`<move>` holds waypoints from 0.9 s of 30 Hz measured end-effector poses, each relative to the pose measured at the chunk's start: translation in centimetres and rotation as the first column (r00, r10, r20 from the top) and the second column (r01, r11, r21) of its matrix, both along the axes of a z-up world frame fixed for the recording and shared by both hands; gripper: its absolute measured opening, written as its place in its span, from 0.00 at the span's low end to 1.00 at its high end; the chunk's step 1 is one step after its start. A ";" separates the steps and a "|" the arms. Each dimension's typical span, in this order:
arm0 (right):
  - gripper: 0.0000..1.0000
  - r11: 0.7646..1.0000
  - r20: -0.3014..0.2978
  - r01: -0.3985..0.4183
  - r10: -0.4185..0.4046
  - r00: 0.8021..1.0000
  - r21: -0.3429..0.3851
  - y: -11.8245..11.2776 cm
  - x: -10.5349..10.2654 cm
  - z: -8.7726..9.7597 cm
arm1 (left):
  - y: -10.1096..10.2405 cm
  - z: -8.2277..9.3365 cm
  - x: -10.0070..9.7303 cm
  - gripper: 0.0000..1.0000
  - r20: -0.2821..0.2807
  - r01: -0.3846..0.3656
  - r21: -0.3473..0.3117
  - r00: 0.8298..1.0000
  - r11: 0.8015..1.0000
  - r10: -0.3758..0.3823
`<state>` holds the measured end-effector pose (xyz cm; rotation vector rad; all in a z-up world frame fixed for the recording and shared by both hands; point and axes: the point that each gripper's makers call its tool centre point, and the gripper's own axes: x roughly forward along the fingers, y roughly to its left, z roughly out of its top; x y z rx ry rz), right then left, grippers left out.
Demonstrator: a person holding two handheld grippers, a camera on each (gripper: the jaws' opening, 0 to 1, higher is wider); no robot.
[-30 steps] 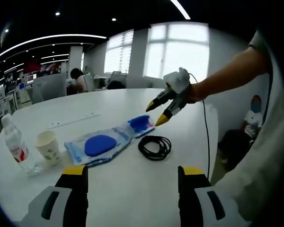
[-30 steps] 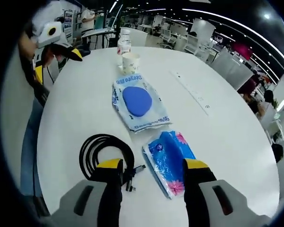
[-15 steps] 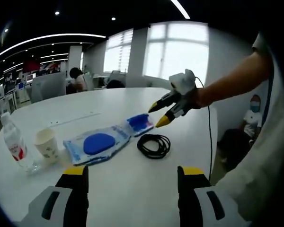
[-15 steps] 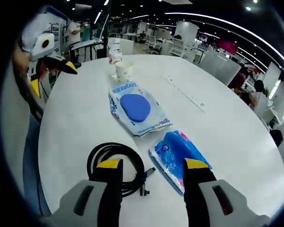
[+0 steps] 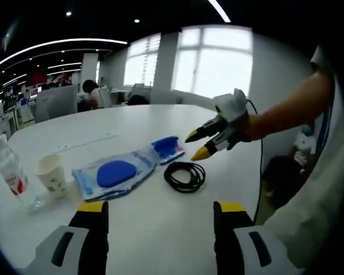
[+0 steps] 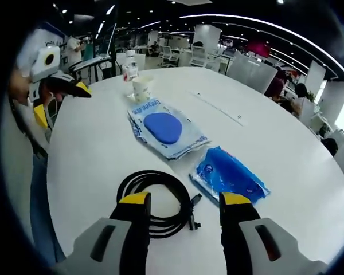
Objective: Arrange the tabletop items into an orderly group along one side of the table until the central work area is clear of visible clutter.
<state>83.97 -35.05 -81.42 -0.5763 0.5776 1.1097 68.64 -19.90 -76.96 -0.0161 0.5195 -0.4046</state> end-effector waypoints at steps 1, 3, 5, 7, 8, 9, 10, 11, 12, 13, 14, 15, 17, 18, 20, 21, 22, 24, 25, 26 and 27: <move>0.44 1.000 -0.004 0.012 -0.012 1.000 0.000 -0.1 -0.1 -0.1 | 0.0 -0.1 0.1 0.72 -0.003 0.002 0.001 1.000 1.000 -0.002; 0.43 0.999 -0.018 0.034 -0.034 0.999 0.010 -0.3 -0.1 -0.4 | -0.2 -0.2 0.2 0.71 -0.006 0.008 0.003 1.000 1.000 -0.007; 0.43 0.998 -0.023 0.062 -0.062 0.998 0.014 -0.6 -0.3 -0.7 | -0.3 -0.4 0.4 0.70 -0.016 0.020 0.009 1.000 1.000 -0.020; 0.42 0.995 -0.040 0.098 -0.097 0.994 0.025 -0.8 -0.5 -0.9 | -0.5 -0.6 0.7 0.70 -0.018 0.028 0.012 0.999 1.000 -0.028; 0.42 0.994 -0.045 0.107 -0.105 0.993 0.026 -0.9 -0.7 -0.9 | -0.6 -0.6 0.9 0.69 -0.020 0.034 0.015 0.999 0.999 -0.034; 0.41 0.993 -0.046 0.113 -0.111 0.993 0.026 -1.0 -0.8 -1.0 | -0.7 -0.7 1.0 0.68 -0.022 0.038 0.014 0.999 0.999 -0.037; 0.41 0.992 -0.046 0.121 -0.120 0.992 0.027 -1.0 -0.9 -1.1 | -0.8 -0.7 1.2 0.67 -0.024 0.042 0.013 0.999 0.999 -0.042; 0.41 0.990 -0.048 0.135 -0.133 0.990 0.029 -1.2 -1.1 -1.2 | -1.0 -0.7 1.4 0.67 -0.025 0.053 0.017 0.998 0.998 -0.052; 0.41 0.990 -0.046 0.139 -0.138 0.989 0.030 -1.2 -1.2 -1.3 | -1.2 -0.8 1.5 0.66 -0.027 0.060 0.020 0.998 0.998 -0.059; 0.41 0.987 -0.060 0.158 -0.156 0.986 0.034 -1.3 -1.3 -1.5 | -1.4 -0.8 1.8 0.66 -0.028 0.070 0.022 0.997 0.997 -0.070; 0.41 0.985 -0.069 0.168 -0.165 0.984 0.036 -1.4 -1.4 -1.6 | -1.6 -0.9 1.9 0.65 -0.029 0.077 0.023 0.997 0.997 -0.077; 0.40 0.984 -0.074 0.175 -0.172 0.982 0.038 -1.4 -1.5 -1.7 | -1.7 -1.0 2.1 0.65 -0.031 0.084 0.025 0.996 0.996 -0.083; 0.39 0.979 -0.085 0.199 -0.195 0.977 0.035 -1.5 -1.8 -1.9 | -2.2 -1.2 2.6 0.64 -0.037 0.105 0.033 0.994 0.994 -0.104; 0.39 0.977 -0.085 0.209 -0.206 0.975 0.034 -1.5 -1.9 -1.9 | -2.4 -1.2 2.8 0.64 -0.038 0.111 0.034 0.993 0.993 -0.110; 0.39 0.974 -0.091 0.223 -0.220 0.971 0.033 -1.6 -2.0 -2.0 | -2.7 -1.4 3.2 0.64 -0.044 0.126 0.034 0.991 0.991 -0.124; 0.39 0.973 -0.097 0.228 -0.224 0.970 0.034 -1.5 -2.1 -2.1 | -2.9 -1.4 3.4 0.63 -0.047 0.132 0.035 0.990 0.991 -0.130; 0.39 0.971 -0.097 0.234 -0.230 0.968 0.037 -1.6 -2.0 -2.2 | -3.0 -1.5 3.7 0.63 -0.049 0.138 0.036 0.989 0.990 -0.137; 0.38 0.967 -0.106 0.250 -0.245 0.964 0.040 -1.6 -2.1 -2.2 | -3.2 -1.8 4.2 0.62 -0.058 0.152 0.043 0.987 0.987 -0.149; 0.38 0.965 -0.113 0.259 -0.253 0.961 0.041 -1.6 -2.2 -2.3 | -3.3 -2.0 4.5 0.62 -0.060 0.158 0.043 0.986 0.987 -0.155; 0.38 0.963 -0.116 0.266 -0.259 0.959 0.043 -1.6 -2.2 -2.4 | -3.4 -2.1 4.7 0.61 -0.063 0.164 0.047 0.985 0.985 -0.161; 0.38 0.962 -0.118 0.269 -0.263 0.958 0.042 -1.6 -2.3 -2.4 | -3.5 -2.1 4.9 0.61 -0.063 0.166 0.048 0.985 0.985 -0.163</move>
